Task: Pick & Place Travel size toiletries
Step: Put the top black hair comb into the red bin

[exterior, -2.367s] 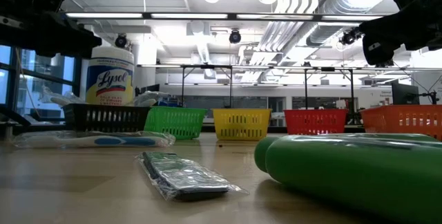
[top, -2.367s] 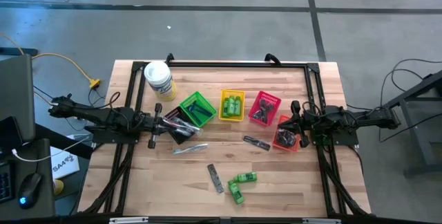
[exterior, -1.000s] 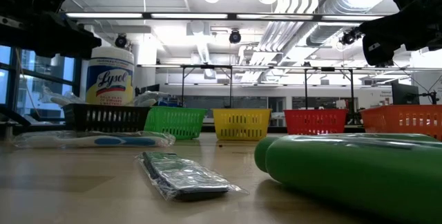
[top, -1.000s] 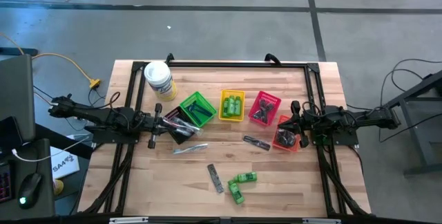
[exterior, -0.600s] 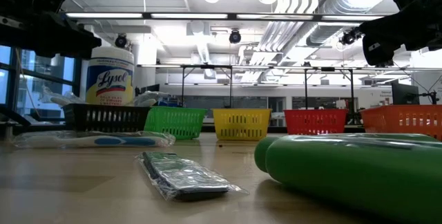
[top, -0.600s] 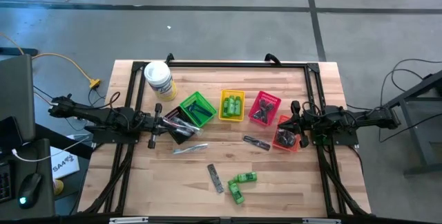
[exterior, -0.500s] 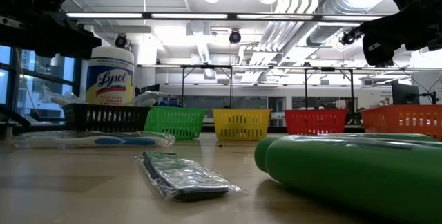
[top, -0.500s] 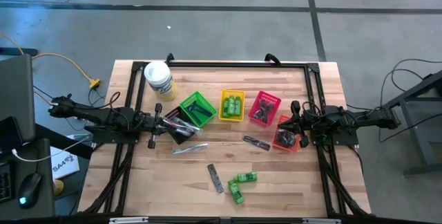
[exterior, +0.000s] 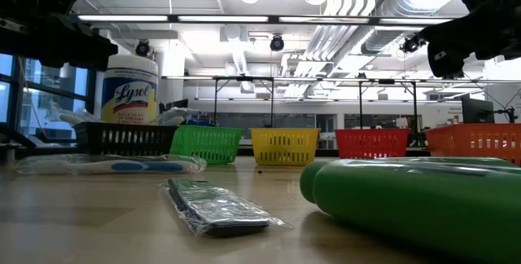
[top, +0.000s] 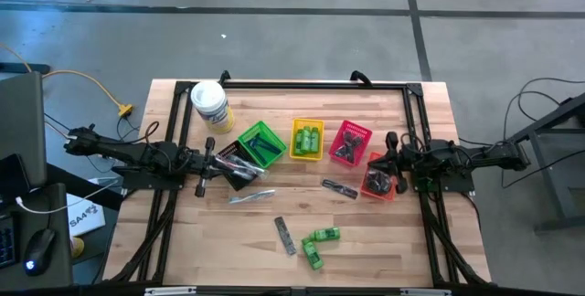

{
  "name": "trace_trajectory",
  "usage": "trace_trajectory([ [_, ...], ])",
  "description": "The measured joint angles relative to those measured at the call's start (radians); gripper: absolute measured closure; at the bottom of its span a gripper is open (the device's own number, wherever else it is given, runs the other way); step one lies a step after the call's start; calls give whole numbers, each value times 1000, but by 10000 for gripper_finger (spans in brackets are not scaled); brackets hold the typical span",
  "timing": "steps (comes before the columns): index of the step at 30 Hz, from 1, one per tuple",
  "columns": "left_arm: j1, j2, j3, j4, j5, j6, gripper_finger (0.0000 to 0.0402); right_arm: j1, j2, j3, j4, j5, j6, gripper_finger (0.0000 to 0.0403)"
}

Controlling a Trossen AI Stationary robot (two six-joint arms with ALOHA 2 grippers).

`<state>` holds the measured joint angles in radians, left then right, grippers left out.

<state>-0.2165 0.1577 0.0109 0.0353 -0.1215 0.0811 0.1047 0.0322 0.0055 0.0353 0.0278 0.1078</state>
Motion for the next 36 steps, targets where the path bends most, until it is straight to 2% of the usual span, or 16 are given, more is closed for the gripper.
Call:
trace_trajectory([
  [5, 0, 0, 0, 0, 0, 0, 401, 0, 0, 0, 4, 52, 1, 400],
  [19, 0, 3, 0, -1, -1, 0, 401, 0, 4, 0, 0, 48, 19, 400],
  [32, 0, 3, 0, 0, -1, -3, 401, 0, 90, 0, 0, 40, 24, 400],
  [36, 0, 3, 0, 0, -1, -3, 402, 6, 128, 0, 91, -50, 77, 400],
])
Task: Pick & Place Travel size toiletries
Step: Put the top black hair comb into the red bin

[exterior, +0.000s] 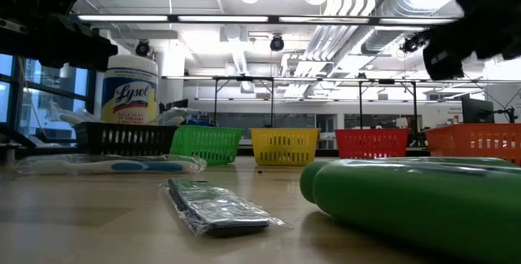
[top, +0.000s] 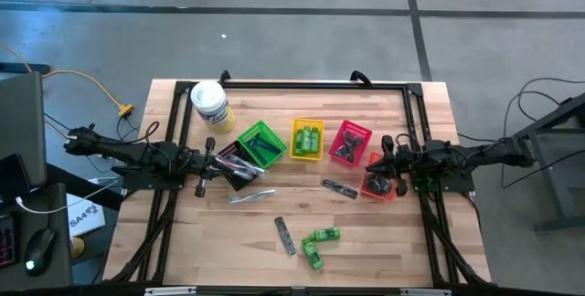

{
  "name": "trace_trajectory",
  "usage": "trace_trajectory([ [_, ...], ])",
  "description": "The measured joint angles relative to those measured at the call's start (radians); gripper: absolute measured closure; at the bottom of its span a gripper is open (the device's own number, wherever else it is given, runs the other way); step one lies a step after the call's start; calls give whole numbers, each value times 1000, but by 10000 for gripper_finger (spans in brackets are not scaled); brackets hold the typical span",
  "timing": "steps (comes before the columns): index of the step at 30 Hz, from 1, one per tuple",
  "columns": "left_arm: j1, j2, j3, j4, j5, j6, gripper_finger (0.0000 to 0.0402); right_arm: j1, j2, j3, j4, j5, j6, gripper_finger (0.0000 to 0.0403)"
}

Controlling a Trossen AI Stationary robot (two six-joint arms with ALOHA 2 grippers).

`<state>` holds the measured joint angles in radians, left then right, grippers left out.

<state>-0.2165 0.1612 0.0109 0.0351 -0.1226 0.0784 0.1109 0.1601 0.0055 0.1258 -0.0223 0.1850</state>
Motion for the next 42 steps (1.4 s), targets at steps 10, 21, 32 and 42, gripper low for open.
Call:
trace_trajectory([
  [10, 0, 0, 0, 0, 0, -3, 402, 152, 329, 97, 203, 62, -101, 400],
  [21, 0, 0, 0, 0, 1, -5, 402, 236, 820, 426, 33, 247, -109, 400],
  [32, 0, 0, 0, -2, 17, -6, 402, 236, 1103, 727, -331, 341, 53, 385],
  [42, 0, 0, 0, -4, 22, -8, 402, 236, 1222, 751, -373, 235, 184, 207],
])
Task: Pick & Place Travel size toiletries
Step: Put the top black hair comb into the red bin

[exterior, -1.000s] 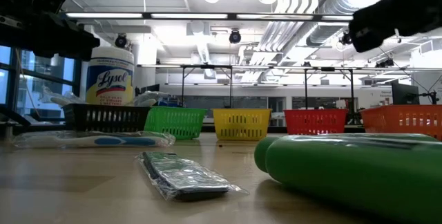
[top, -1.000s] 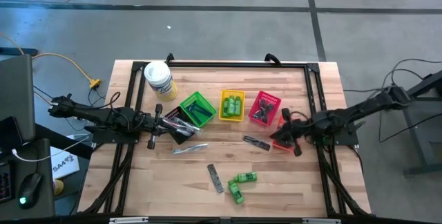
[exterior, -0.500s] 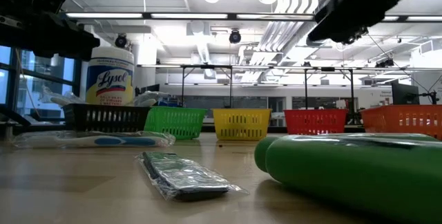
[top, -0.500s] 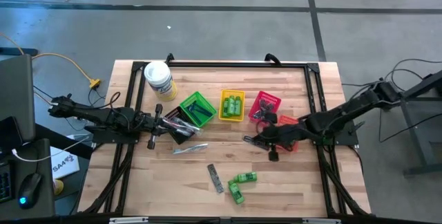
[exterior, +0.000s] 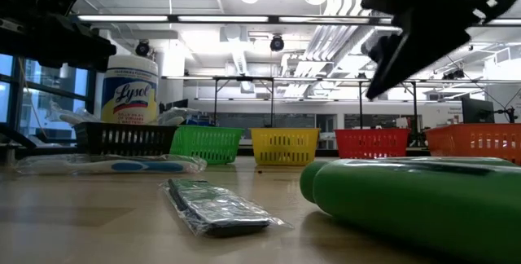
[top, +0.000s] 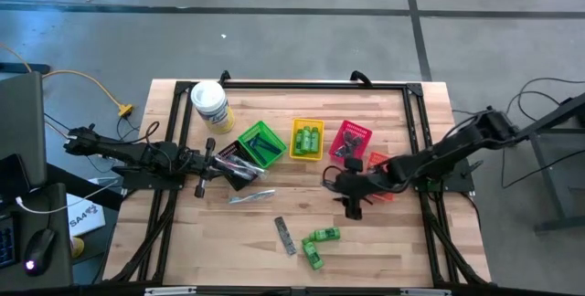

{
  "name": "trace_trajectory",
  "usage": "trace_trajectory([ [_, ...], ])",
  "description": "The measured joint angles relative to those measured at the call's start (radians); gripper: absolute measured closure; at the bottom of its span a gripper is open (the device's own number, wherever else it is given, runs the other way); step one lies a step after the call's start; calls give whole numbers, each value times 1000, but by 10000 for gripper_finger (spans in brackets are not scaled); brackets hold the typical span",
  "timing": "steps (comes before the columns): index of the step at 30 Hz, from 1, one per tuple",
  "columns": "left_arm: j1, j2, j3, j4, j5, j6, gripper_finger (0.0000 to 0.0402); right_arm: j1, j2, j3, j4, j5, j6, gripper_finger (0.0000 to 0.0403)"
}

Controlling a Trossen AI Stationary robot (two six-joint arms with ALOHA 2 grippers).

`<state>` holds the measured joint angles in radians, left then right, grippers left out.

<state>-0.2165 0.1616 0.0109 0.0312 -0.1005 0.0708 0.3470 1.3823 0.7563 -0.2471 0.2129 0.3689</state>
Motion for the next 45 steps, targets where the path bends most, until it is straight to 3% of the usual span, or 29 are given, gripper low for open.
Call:
trace_trajectory([
  [6, 0, 0, 0, 0, 0, 0, 402, -2, 83, 0, -23, -24, 27, 156],
  [19, 0, 0, 0, 0, 0, 1, 402, -43, 195, 0, -52, 5, 80, 162],
  [45, 0, 0, 0, -2, 5, 2, 402, -72, 197, 0, -149, 20, 136, 163],
])
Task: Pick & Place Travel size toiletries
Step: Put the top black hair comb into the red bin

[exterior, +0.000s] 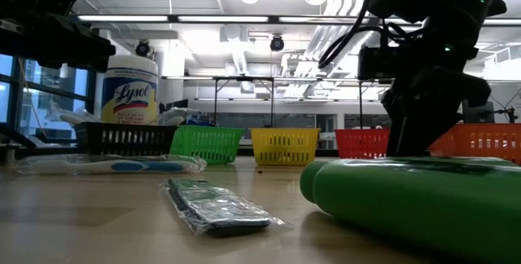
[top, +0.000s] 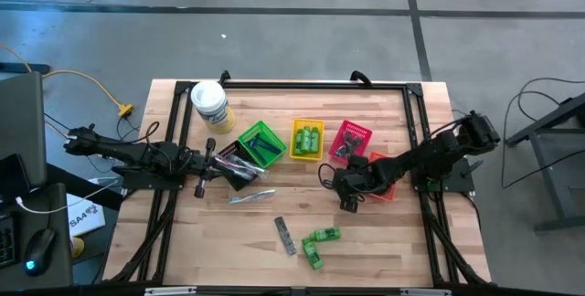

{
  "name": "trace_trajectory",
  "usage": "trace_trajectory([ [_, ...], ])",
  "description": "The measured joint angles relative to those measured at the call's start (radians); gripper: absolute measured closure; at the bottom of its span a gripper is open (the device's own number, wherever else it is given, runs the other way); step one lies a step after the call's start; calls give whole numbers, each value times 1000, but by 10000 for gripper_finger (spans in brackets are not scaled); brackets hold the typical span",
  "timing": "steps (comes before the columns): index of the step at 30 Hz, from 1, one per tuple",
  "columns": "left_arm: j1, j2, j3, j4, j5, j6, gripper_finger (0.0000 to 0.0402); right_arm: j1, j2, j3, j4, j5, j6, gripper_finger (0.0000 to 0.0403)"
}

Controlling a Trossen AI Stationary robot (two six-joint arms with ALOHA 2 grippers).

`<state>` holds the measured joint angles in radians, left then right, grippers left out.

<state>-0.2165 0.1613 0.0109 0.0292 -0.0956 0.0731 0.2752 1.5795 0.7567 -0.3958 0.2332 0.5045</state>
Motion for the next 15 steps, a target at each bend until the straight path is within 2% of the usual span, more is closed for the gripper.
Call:
trace_trajectory([
  [8, 0, 0, 0, 0, 0, 0, 402, -8, 1, 0, 3, -43, 1, 162],
  [15, 0, 0, 0, 0, 0, 0, 402, -14, 71, 6, 6, -50, 8, 162],
])
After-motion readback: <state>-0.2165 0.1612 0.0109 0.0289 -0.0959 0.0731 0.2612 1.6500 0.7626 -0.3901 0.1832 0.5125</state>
